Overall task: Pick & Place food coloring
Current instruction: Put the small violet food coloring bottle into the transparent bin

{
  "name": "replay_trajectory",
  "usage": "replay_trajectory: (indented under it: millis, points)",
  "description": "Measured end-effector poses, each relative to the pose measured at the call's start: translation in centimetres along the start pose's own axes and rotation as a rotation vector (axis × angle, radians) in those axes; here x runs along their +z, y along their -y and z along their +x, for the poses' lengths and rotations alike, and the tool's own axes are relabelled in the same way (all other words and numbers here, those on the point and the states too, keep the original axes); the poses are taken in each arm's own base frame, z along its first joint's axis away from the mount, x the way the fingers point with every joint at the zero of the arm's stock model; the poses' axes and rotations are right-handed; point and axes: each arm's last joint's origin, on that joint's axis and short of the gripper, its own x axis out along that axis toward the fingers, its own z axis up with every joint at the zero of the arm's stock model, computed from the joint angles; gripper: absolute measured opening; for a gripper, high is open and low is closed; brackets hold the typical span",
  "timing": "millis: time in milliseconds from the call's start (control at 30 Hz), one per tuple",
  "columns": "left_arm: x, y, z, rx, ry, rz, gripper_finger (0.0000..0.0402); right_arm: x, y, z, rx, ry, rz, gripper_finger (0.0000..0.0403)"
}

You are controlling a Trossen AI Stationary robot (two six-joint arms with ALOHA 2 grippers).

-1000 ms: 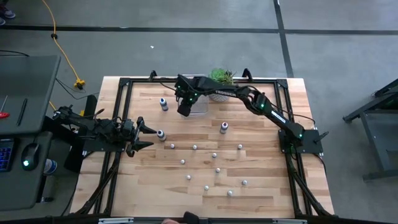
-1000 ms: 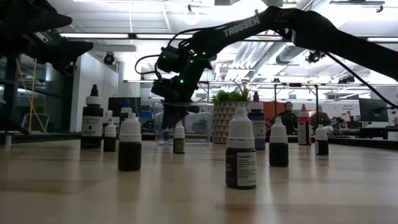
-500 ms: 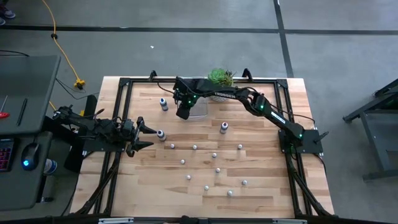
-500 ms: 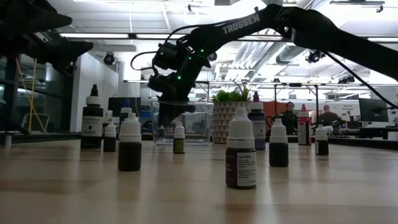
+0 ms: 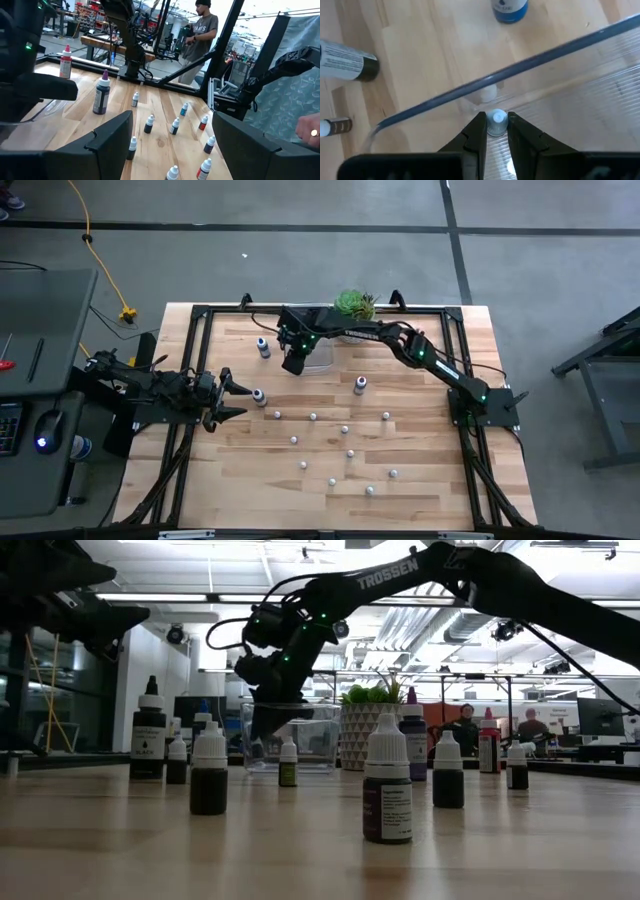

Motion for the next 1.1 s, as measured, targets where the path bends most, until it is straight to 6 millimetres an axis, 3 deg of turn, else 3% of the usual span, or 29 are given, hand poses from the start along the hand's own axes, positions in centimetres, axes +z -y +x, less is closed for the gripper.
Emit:
replay_trajectory:
  millis: [1100]
  points:
    - [0.00, 0.00, 0.00, 0.000, 0.000, 0.000, 0.0271, -0.29, -0.77, 0.06, 0.076, -0.032, 0.005, 0.0070]
